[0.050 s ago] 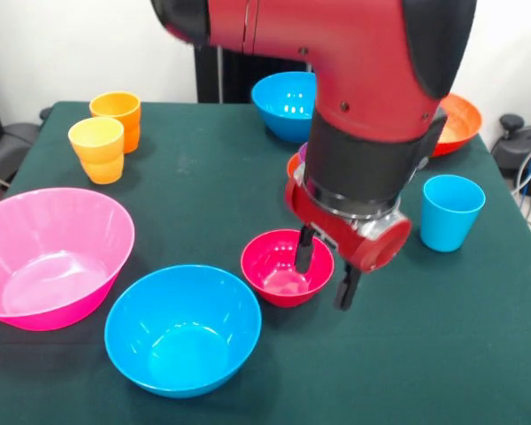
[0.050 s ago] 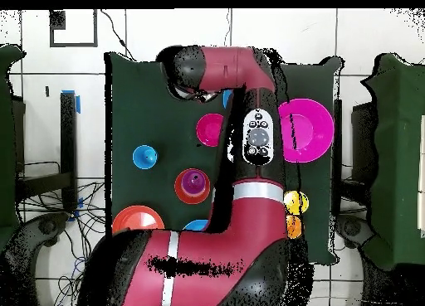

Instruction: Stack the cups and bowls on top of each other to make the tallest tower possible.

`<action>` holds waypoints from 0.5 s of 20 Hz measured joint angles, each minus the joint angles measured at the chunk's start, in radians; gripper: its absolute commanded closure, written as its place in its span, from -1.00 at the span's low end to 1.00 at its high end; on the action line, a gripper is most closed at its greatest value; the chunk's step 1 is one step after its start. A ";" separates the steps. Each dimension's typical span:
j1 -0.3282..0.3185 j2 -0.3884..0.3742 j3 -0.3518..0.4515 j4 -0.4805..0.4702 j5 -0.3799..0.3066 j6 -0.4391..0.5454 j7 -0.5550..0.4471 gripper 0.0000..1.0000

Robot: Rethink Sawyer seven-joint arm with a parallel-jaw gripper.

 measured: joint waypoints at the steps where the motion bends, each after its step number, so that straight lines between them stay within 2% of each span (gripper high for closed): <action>1: 0.002 0.011 -0.004 -0.005 -0.003 0.000 0.000 -1.00; 10: 0.020 0.083 -0.043 -0.009 -0.007 0.000 0.000 -1.00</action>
